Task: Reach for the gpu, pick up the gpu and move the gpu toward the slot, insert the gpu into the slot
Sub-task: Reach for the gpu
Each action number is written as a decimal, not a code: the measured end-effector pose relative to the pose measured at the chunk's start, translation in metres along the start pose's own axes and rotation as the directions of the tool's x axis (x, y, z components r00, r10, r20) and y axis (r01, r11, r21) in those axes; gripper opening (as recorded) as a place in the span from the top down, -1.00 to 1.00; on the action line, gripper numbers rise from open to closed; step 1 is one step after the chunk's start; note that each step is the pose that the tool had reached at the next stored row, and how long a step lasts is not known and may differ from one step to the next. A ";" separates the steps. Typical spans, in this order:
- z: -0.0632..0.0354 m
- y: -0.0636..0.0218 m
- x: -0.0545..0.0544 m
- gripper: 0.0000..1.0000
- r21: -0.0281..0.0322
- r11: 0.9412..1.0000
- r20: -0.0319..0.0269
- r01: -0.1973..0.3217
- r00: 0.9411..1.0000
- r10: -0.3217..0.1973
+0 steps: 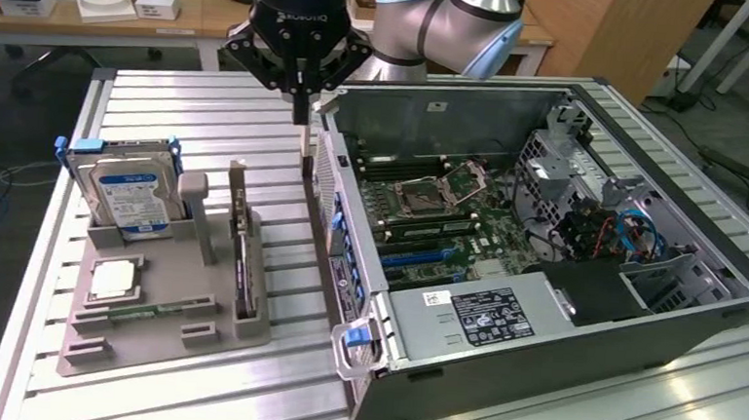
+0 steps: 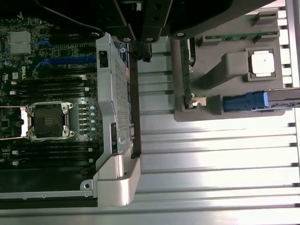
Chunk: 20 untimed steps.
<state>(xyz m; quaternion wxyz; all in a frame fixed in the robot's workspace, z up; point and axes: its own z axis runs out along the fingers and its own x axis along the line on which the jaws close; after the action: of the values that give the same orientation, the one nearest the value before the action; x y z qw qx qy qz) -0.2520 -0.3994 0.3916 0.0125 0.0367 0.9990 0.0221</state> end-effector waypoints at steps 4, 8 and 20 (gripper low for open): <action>0.0001 -0.0003 0.003 0.80 0.000 1.000 0.000 0.000 1.000 0.000; 0.0000 -0.0006 0.006 0.80 0.000 1.000 0.000 0.000 1.000 0.000; 0.0001 -0.0014 0.014 0.80 0.002 1.000 -0.020 -0.001 1.000 0.001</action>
<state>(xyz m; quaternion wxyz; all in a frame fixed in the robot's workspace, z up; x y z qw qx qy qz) -0.2658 -0.3998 0.3911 0.0024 0.0370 0.9991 0.0217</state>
